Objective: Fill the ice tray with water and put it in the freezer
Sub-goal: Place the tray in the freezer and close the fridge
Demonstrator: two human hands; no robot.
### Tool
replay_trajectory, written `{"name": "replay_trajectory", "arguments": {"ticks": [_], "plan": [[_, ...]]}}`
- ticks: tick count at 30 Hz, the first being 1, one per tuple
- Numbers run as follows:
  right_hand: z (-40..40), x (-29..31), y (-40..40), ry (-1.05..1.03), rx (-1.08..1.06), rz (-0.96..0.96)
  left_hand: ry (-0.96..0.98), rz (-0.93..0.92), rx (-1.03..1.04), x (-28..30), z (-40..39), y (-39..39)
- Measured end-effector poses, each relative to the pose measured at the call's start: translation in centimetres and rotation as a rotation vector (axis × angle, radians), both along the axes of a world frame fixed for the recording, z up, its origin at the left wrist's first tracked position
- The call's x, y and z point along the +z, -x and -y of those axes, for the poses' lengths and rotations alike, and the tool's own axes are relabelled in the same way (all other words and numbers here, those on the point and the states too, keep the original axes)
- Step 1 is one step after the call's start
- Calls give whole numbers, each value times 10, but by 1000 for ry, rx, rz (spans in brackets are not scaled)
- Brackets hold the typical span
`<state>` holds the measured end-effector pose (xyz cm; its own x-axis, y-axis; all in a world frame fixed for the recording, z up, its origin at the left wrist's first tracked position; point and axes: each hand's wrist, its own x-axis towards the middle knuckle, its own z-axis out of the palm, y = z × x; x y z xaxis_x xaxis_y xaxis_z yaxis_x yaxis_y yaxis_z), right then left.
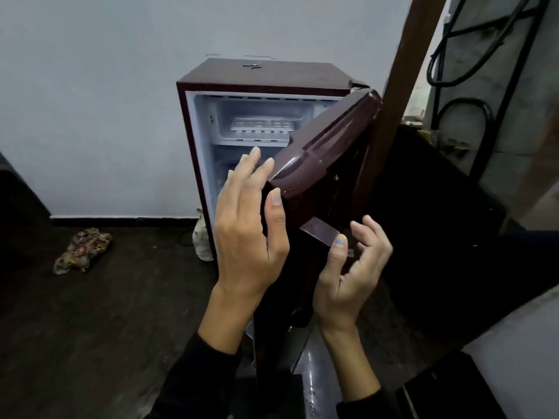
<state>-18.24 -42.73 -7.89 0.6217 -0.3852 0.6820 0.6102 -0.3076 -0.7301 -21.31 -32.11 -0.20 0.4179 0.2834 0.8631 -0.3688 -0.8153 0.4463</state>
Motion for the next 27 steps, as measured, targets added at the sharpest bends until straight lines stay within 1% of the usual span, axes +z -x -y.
{"name": "replay_trajectory", "arguments": {"ticks": [3,7,11,17,22,27], "plan": [[-37,-9,-17,-15,103,-68,-84,-3,54,-2,-31,-13],[-89,-14,-28,-10,194,-124,-165,-63,149,-10,-79,-32],[-136,-19,-42,-15,283,-134,-230,-114,212,-10,-123,-51],[-195,-27,-70,-14,387,-178,-409,-183,322,-4,-187,-92],[-236,-26,-102,15,441,-237,-478,-244,323,-6,-230,-128],[-267,-22,-134,70,469,-302,-477,-295,293,-11,-258,-164]]}}
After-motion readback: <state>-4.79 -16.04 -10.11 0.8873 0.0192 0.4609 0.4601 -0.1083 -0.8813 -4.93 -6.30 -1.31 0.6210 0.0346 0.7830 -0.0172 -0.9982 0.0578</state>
